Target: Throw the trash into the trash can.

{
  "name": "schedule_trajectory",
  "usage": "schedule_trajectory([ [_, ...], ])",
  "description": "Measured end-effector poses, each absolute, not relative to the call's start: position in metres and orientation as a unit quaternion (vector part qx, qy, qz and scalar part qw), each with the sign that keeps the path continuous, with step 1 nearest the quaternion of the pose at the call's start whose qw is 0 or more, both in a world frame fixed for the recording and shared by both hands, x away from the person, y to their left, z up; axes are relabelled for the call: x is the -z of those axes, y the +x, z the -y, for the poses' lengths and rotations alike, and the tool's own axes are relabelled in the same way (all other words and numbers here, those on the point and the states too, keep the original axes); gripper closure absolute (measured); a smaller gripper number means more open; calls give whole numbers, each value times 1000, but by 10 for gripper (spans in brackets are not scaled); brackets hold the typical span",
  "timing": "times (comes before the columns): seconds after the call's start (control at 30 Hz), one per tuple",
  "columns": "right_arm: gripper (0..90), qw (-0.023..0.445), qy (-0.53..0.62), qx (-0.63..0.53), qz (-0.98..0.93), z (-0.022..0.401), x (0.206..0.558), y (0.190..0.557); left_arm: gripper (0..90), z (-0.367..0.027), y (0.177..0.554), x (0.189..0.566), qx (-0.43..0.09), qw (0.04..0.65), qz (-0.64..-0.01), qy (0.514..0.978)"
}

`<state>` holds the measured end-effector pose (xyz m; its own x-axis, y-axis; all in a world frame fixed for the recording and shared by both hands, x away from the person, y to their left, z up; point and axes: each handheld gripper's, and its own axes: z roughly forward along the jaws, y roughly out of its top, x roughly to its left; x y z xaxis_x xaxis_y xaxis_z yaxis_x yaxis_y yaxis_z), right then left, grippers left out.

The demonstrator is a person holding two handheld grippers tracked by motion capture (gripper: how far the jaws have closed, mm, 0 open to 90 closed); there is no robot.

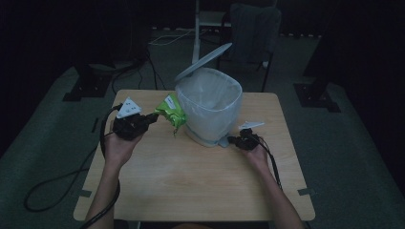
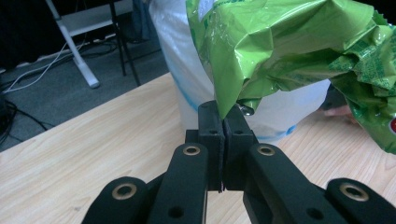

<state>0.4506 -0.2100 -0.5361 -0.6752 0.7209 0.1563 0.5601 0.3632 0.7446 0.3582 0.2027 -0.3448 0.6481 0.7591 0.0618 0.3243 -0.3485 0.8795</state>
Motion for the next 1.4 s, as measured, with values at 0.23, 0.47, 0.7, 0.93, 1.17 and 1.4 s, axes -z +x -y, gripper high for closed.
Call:
schedule_trajectory([
  [0.23,900,97,391,-408,-819,210,536,451,890,-196,364,337,-238,462,-337,785],
  [0.47,900,98,391,-408,-819,210,536,451,890,-190,370,332,-237,466,-333,785],
  [0.7,900,97,393,-409,-818,210,536,450,890,-183,380,325,-235,470,-329,785],
  [0.93,900,96,395,-409,-817,210,536,450,889,-177,386,321,-234,471,-327,785],
  [1.17,900,96,394,-411,-816,211,537,450,888,-170,390,318,-234,473,-324,785],
  [1.4,900,96,395,-411,-816,211,537,450,888,-164,395,316,-231,478,-326,783],
])
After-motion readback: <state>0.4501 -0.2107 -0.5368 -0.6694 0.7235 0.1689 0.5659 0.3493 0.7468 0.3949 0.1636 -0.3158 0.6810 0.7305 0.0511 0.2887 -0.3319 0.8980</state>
